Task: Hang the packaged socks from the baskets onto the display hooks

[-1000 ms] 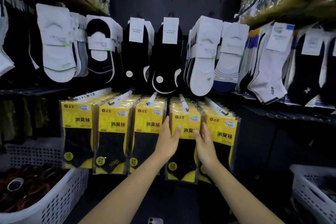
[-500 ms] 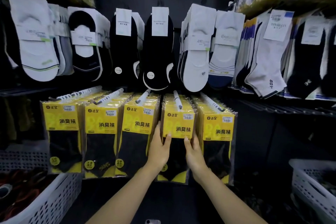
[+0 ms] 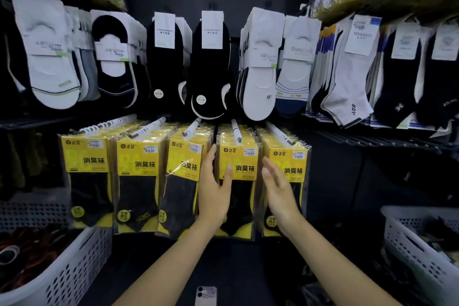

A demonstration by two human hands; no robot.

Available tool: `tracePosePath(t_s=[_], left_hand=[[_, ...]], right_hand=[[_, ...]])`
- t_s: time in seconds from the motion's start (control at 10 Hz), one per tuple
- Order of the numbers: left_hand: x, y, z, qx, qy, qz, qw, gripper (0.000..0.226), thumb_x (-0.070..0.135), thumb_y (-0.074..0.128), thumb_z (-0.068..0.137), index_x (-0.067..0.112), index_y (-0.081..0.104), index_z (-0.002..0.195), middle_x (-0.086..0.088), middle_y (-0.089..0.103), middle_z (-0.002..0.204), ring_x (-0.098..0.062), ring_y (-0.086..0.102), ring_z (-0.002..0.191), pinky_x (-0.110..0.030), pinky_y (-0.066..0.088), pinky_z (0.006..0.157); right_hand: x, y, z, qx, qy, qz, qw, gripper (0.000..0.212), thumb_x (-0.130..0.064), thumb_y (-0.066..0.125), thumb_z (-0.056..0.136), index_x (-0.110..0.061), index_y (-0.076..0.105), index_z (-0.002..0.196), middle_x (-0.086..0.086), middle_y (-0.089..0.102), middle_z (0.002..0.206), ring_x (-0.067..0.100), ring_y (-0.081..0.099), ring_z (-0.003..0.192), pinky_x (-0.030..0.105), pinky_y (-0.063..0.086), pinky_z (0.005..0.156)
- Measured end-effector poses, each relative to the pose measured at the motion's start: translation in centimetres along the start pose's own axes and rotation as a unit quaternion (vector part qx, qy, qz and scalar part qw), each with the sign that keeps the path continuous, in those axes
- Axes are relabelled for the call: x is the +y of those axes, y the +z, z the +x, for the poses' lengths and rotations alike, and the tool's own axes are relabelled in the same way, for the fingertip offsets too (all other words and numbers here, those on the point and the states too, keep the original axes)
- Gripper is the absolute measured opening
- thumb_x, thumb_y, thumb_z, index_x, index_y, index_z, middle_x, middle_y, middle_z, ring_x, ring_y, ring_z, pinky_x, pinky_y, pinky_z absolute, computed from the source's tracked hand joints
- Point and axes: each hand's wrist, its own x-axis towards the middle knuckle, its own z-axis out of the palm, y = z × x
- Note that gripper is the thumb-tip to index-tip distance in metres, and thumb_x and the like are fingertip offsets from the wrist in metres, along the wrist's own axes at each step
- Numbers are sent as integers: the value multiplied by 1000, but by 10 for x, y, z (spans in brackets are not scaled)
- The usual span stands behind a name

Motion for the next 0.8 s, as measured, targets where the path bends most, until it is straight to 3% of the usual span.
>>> tracePosePath(t_s=[0.1, 0.2, 0.3, 0.4, 0.5, 0.7, 0.8], left_hand=[[20, 14, -4, -37, 43, 10, 998, 50, 40, 48, 94, 44, 29, 140, 30, 35, 141, 8, 31, 132, -13, 26, 107], [23, 37, -13, -136, 21, 26, 990, 54, 43, 46, 95, 40, 25, 144, 21, 32, 148, 6, 29, 134, -22, 29, 111], [16, 61, -19, -219, -47, 66, 972, 65, 45, 44, 95, 32, 11, 150, 13, 15, 157, -5, 16, 143, -33, 22, 117], [9, 79, -20, -234, -88, 93, 964, 72, 44, 42, 97, 28, -2, 151, 12, 1, 159, -7, 3, 145, -27, 12, 114], [6, 92, -21, -231, -87, 84, 965, 72, 42, 40, 98, 27, -7, 150, 12, -5, 159, -4, -2, 144, -25, 8, 114], [2, 101, -20, -218, -77, 78, 970, 74, 37, 43, 98, 24, -8, 151, 11, -2, 159, -3, -1, 143, -24, 8, 113], [10, 94, -27, -209, -100, 41, 972, 71, 36, 43, 98, 24, -3, 151, 10, 1, 158, -3, 1, 144, -26, 9, 116]], right_hand=[[-8, -29, 0, 59, -37, 11, 997, 28, -25, 49, 98, -28, 55, 126, -15, 56, 128, -5, 50, 115, 13, 38, 96], [1, -55, 8, 140, -44, 6, 989, 27, -18, 54, 96, -25, 55, 122, -6, 56, 129, 4, 51, 119, 28, 40, 105], [17, -70, 21, 142, 15, -24, 989, 52, -27, 55, 95, -22, 35, 143, 1, 35, 150, 11, 30, 138, 29, 29, 111], [34, -74, 35, 104, 80, -32, 991, 67, -37, 49, 96, -24, 15, 152, 0, 18, 159, 16, 16, 146, 35, 22, 116], [47, -74, 47, 77, 80, -25, 994, 61, -38, 41, 100, -24, 15, 152, 1, 24, 157, 18, 26, 143, 38, 25, 117], [54, -74, 55, 44, 55, -13, 997, 49, -30, 37, 102, -20, 26, 149, 0, 42, 146, 12, 42, 130, 30, 34, 108], [47, -81, 49, 72, 77, -18, 994, 55, -30, 39, 102, -21, 18, 152, 1, 31, 155, 16, 32, 140, 32, 28, 113]])
